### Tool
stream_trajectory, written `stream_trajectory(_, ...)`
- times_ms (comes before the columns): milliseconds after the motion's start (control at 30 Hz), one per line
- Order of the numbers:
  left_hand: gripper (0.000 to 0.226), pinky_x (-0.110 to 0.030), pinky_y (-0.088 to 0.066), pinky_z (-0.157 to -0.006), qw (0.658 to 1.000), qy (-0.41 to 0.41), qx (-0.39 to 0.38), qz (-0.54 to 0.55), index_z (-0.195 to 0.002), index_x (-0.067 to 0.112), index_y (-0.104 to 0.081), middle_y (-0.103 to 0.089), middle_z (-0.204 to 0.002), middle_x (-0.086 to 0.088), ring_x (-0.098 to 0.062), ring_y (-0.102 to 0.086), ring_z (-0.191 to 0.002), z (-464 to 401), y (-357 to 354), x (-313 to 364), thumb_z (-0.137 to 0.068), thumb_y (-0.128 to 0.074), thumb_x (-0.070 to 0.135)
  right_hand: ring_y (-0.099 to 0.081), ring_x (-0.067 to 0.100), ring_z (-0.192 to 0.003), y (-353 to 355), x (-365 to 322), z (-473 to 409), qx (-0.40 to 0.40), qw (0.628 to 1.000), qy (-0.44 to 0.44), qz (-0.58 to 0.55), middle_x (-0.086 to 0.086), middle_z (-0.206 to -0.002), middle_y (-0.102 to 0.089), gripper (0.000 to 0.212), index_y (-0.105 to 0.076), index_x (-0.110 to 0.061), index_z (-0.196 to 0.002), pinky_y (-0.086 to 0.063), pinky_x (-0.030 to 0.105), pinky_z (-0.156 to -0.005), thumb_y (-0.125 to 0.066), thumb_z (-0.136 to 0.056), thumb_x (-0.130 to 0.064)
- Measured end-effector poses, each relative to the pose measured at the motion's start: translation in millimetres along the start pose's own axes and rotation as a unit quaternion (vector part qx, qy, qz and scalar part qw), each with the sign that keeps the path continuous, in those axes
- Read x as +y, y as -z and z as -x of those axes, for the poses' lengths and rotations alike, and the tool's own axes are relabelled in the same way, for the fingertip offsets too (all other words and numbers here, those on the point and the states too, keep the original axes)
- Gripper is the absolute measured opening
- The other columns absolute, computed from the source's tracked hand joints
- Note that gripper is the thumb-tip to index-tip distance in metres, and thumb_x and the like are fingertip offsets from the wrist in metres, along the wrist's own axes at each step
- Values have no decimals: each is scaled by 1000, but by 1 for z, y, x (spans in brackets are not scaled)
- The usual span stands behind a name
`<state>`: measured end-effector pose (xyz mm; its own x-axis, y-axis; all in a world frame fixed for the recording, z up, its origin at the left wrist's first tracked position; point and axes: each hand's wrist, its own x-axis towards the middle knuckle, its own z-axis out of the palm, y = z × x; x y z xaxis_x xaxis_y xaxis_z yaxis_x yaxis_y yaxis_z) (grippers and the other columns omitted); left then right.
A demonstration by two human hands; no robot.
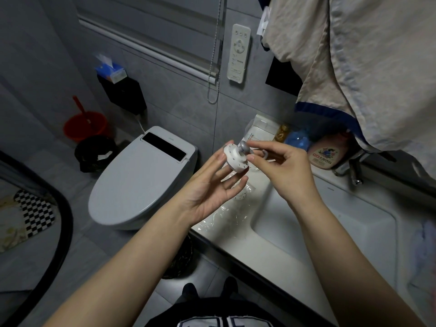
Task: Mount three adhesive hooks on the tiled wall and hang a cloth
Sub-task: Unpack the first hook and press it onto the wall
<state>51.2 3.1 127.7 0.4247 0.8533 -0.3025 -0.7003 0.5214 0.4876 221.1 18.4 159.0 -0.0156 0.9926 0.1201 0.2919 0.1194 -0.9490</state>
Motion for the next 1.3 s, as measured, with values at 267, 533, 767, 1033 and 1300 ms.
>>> stream_trajectory(267, 56, -32, -58, -81, 1000, 6, -8, 22, -140, 25, -55, -62, -132, -10, -26, -65, -112, 0, -1, -2, -86, -67, 30, -71, 19, -92, 3, -1, 5, -7, 1000, 4, 17, -7, -96, -76, 30, -76, -26, -108, -57, 49, -87, -79, -80, -14)
stream_trajectory(533, 43, -33, -57, -87, 999, -30, 11, -37, -138, 23, -55, -61, -136, -14, -27, -63, -114, 3, -2, 0, -95, -59, 24, -62, 27, -79, 9, 0, 3, -23, 995, 21, 100, -11, -94, -73, 27, -77, -33, -105, -51, 24, -70, -80, -79, -23)
stream_trajectory(767, 42, -39, -53, -99, 980, -125, 28, -151, -139, 12, -50, -73, -113, -8, -30, -65, -114, 3, -1, -2, -98, -55, 5, -63, 15, -78, 8, -3, 5, -45, 991, 9, 129, -3, -92, -66, 37, -77, -24, -107, -51, 23, -73, -86, -71, -27)
stream_trajectory(1033, 42, -49, -50, -102, 941, -141, 49, -303, -133, 17, -58, -63, -128, -18, -33, -62, -120, 4, 6, 6, -93, -65, 6, -69, 13, -85, 16, -12, 2, -133, 972, -38, 189, 0, -98, -71, 34, -77, -24, -103, -55, 29, -85, -85, -72, -33)
stream_trajectory(1300, 40, -45, -52, -101, 938, -113, 30, -327, -134, 16, -58, -58, -130, -25, -34, -62, -120, 5, 14, 6, -96, -60, 5, -74, 11, -79, 15, -16, -1, -134, 982, -54, 122, -7, -84, -77, 32, -80, -25, -95, -60, 42, -83, -81, -69, -44)
